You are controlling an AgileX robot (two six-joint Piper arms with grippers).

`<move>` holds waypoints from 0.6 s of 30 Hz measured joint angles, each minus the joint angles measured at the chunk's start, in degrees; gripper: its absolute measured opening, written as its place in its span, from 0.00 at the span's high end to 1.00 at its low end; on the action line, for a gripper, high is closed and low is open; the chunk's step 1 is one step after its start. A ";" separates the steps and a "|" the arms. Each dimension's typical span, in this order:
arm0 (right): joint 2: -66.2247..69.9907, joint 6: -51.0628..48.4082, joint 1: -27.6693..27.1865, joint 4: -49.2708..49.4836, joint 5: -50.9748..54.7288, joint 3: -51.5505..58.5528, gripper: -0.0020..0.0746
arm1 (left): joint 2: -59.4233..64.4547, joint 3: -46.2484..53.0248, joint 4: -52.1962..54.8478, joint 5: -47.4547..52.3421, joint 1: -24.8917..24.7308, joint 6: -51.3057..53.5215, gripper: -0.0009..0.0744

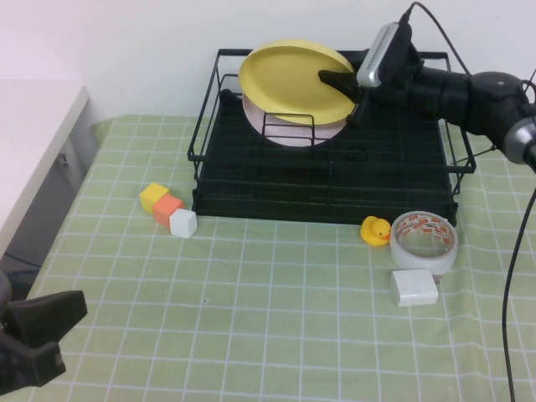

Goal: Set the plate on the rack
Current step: Place the plate on the rack

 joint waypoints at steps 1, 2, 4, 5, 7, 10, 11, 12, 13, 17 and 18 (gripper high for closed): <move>0.00 0.00 0.00 0.14 0.00 0.00 0.79 | 0.00 0.00 0.00 0.00 0.00 0.10 0.99; 0.05 0.00 0.00 0.14 0.00 0.00 0.79 | 0.00 0.00 0.00 0.00 0.00 0.25 0.99; 0.05 0.00 0.00 0.27 -0.06 0.00 0.79 | 0.00 0.00 0.00 0.00 0.00 0.27 0.99; 0.05 0.16 0.00 0.31 -0.06 0.00 0.79 | 0.00 0.00 0.00 0.00 0.00 0.27 0.99; 0.05 1.07 0.00 0.45 -0.14 0.00 0.77 | 0.00 0.00 0.00 0.00 0.00 0.27 0.99; 0.14 2.49 0.00 1.14 -0.88 0.00 0.66 | 0.00 0.00 0.00 0.00 0.00 0.27 0.99; 0.14 2.89 0.00 1.39 -1.57 0.00 0.61 | 0.00 0.00 0.00 0.00 0.00 0.36 0.99; 0.14 3.57 0.00 1.68 -2.61 0.00 0.56 | 0.00 0.00 0.00 0.00 0.00 0.40 0.99; 0.14 4.40 0.11 2.27 -3.80 0.00 0.53 | 0.00 0.00 0.00 0.00 0.00 0.40 0.99; 0.14 8.11 0.44 4.83 -8.89 0.00 0.47 | 0.00 0.00 0.00 0.00 0.00 0.49 0.99; 0.14 8.61 0.44 5.52 -10.12 0.00 0.46 | 0.00 0.00 0.00 0.00 0.00 0.49 0.99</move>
